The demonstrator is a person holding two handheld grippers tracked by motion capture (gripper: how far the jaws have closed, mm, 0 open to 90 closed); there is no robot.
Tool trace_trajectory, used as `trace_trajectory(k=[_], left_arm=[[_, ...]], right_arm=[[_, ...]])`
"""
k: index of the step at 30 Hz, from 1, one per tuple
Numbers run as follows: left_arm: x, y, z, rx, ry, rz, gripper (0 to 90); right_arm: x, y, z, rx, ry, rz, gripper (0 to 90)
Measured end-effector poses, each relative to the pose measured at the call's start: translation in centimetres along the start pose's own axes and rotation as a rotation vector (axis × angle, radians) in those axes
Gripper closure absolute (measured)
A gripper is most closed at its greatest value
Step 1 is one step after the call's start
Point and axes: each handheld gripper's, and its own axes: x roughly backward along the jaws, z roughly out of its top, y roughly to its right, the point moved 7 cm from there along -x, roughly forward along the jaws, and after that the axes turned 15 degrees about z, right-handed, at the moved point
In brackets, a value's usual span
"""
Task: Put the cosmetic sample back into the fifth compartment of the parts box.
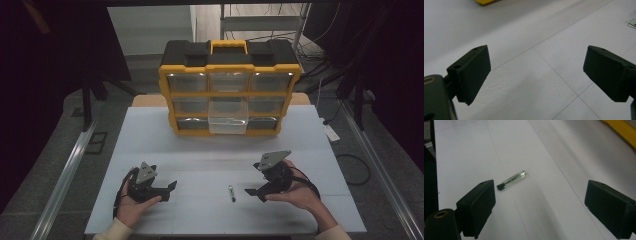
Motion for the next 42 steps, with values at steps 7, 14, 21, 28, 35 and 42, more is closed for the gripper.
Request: trace_trajectory(k=[7,14,21,28,35,42], left_arm=[[0.0,0.0,0.0,0.000,0.000,-0.001,8.2],[0.0,0.0,-0.1,-0.002,-0.003,-0.002,8.1],[0.0,0.0,-0.1,-0.002,-0.002,-0.002,8.2],[0.0,0.0,-0.1,-0.003,-0.004,-0.003,8.2],[0.0,0.0,-0.1,-0.005,-0.003,-0.002,8.2],[0.0,0.1,-0.1,-0.009,-0.001,-0.006,8.3]], right_arm=[[-1.4,-0.2,0.9,0.062,-0.056,0.050,9.6],[-2.3,-0.4,1.4,0.097,-0.095,0.098,9.5],[-2.8,-0.5,1.5,0.112,-0.117,0.119,9.6],[-3.0,-0.5,1.7,0.122,-0.133,0.126,9.4],[-3.1,-0.7,2.0,0.142,-0.153,0.134,9.4],[-3.6,-0.9,2.3,0.167,-0.170,0.157,9.4]])
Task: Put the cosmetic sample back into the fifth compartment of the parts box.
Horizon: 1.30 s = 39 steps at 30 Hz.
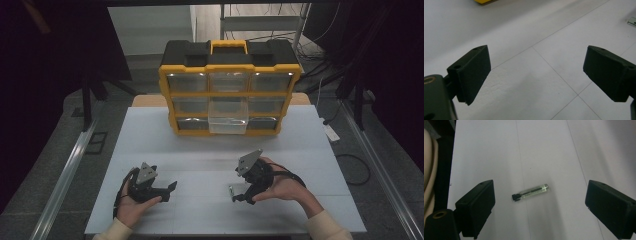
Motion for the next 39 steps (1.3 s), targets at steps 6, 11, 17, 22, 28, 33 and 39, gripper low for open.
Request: trace_trajectory(k=[6,11,17,22,28,33,39], left_arm=[[0.0,0.0,0.0,0.001,0.000,-0.002,8.2],[0.0,0.0,-0.1,-0.003,-0.005,-0.004,8.2],[-0.1,0.0,-0.1,-0.002,-0.006,-0.003,8.3],[-0.1,0.0,-0.1,-0.002,-0.007,-0.004,8.3],[-0.1,0.1,-0.1,-0.003,-0.007,-0.004,8.3],[-0.1,0.1,-0.1,-0.004,-0.010,-0.004,8.3],[-0.1,0.0,-0.2,-0.005,-0.012,-0.004,8.4]], right_arm=[[-0.8,0.0,0.1,0.022,-0.035,0.032,9.7],[-1.5,0.0,0.2,0.044,-0.073,0.067,9.2],[-2.4,-0.1,0.1,0.063,-0.120,0.108,8.4],[-2.7,0.0,0.1,0.063,-0.135,0.113,8.1],[-3.4,0.2,0.0,0.087,-0.170,0.132,8.3],[-4.1,0.5,-0.3,0.092,-0.203,0.146,8.2],[-4.6,0.9,-0.6,0.098,-0.230,0.140,8.2]])
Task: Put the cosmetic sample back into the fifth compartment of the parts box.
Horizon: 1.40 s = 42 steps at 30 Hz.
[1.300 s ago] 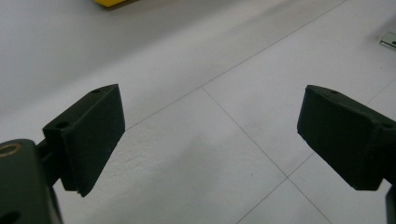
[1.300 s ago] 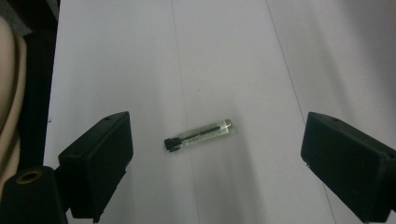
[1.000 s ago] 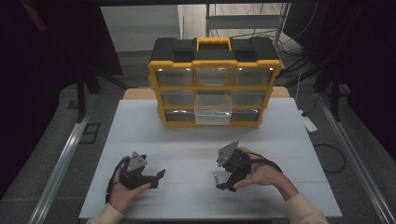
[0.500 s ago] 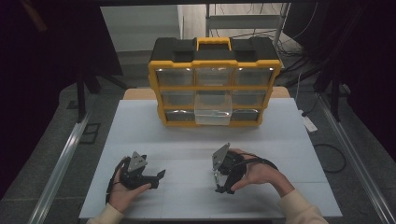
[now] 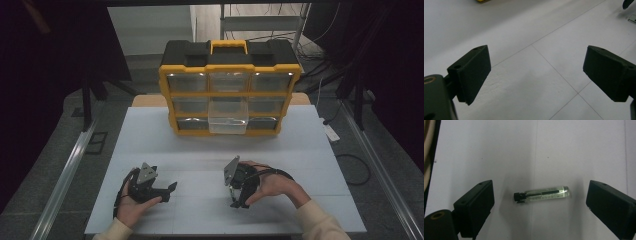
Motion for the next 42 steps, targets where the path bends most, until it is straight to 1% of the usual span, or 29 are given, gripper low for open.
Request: trace_trajectory(k=[5,7,11,16,19,22,26,36,42], left_arm=[[0.0,0.0,0.0,0.001,0.000,0.000,8.4],[0.0,0.0,0.0,0.001,0.001,0.000,8.4],[0.0,0.0,0.0,-0.001,0.000,0.000,8.5],[0.0,0.0,0.0,-0.001,0.001,0.001,8.5],[0.0,0.0,0.0,-0.001,0.001,0.001,8.5],[0.0,0.0,0.0,-0.002,0.000,0.001,8.5],[0.0,0.0,0.0,-0.001,0.002,0.001,8.5],[0.1,-0.1,0.0,-0.001,0.004,0.002,8.5],[0.1,-0.1,0.0,0.000,0.004,0.002,8.5]], right_arm=[[-0.4,0.0,-0.1,0.010,-0.017,0.002,9.2],[-0.4,-0.1,-0.1,0.019,-0.027,-0.011,10.7],[-0.6,0.0,0.0,0.032,-0.025,-0.021,15.5],[-0.5,-0.2,0.0,0.040,-0.021,-0.004,22.3],[-0.4,-0.2,0.0,0.041,-0.023,-0.003,24.1],[-0.3,-0.2,0.0,0.043,-0.015,0.002,29.5],[-0.1,-0.1,0.0,0.045,-0.003,0.003,39.3],[0.2,-0.2,0.0,0.052,0.003,-0.001,39.7],[1.1,-0.5,0.4,0.038,0.046,-0.026,39.8]])
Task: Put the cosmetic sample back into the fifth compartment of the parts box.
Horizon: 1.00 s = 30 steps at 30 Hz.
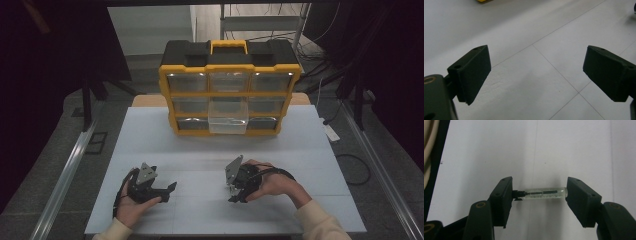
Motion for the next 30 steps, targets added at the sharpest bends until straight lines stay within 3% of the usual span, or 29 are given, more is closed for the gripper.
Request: trace_trajectory(k=[11,12,17,18,22,26,30], left_arm=[[0.0,0.0,0.0,-0.001,0.001,-0.003,8.5],[0.0,0.0,0.0,-0.001,0.001,-0.003,8.5],[0.1,0.0,0.0,-0.001,0.005,0.001,8.5],[0.1,0.0,0.1,-0.001,0.007,0.001,8.6],[0.1,0.1,0.2,-0.004,0.014,0.003,8.6],[0.1,0.1,0.2,-0.004,0.017,0.003,8.5],[0.2,0.1,0.2,-0.003,0.021,0.003,8.6]], right_arm=[[1.5,0.0,0.2,-0.028,0.058,-0.051,39.8],[2.0,0.1,0.4,-0.041,0.082,-0.076,39.8],[3.0,0.1,0.9,-0.080,0.152,-0.099,39.8],[3.5,0.0,1.1,-0.092,0.189,-0.109,39.8],[4.0,-0.1,1.3,-0.104,0.212,-0.134,39.8],[4.7,0.0,1.3,-0.152,0.260,-0.177,39.8],[5.2,0.0,1.4,-0.207,0.336,-0.168,39.8]])
